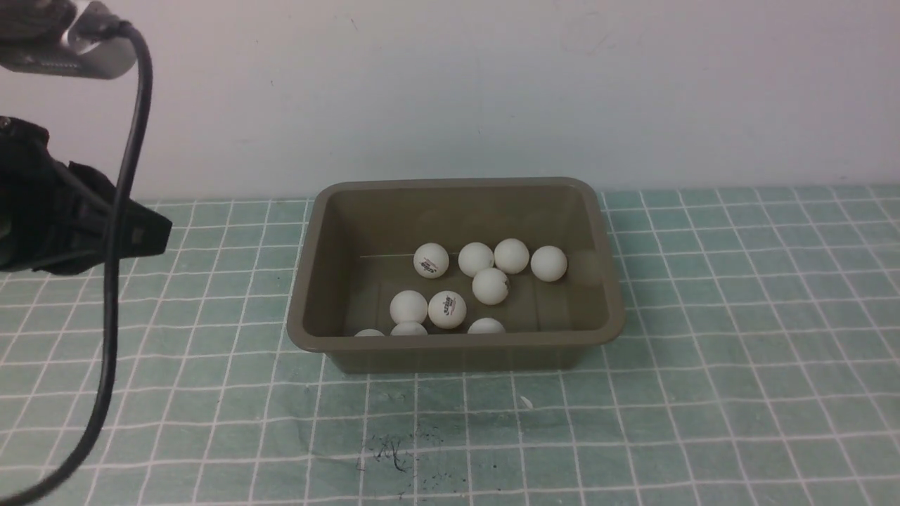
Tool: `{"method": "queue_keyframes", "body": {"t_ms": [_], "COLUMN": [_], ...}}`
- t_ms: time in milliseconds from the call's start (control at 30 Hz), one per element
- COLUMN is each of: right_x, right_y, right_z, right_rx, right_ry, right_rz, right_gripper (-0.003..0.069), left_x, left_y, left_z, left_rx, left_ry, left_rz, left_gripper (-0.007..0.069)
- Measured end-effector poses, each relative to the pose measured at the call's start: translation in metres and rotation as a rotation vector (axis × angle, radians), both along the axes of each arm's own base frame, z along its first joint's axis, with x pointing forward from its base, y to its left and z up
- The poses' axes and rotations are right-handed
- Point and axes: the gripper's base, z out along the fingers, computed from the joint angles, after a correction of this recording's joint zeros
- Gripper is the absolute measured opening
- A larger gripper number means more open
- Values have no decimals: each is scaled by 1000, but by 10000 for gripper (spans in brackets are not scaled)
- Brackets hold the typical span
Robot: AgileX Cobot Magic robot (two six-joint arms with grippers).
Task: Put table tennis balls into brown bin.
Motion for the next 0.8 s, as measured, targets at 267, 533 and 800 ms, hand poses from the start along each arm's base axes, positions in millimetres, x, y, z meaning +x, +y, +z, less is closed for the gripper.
{"method": "queue_keyframes", "body": {"t_ms": [267, 533, 800], "right_x": [-1, -1, -1], "right_y": [-2, -2, -2], "right_z": [1, 1, 1], "right_rx": [-72, -75, -75], "right_ry": [-40, -40, -40], "right_rz": [-35, -36, -36], "right_gripper": [-13, -13, -13], "left_x": [-70, -132, -166], "left_y": [2, 3, -1], "left_z": [-30, -62, -72], "left_rx": [-20, -48, -51], "left_ry": [-235, -456, -548], "left_rz": [108, 169, 131], "left_gripper": [-5, -5, -5]}}
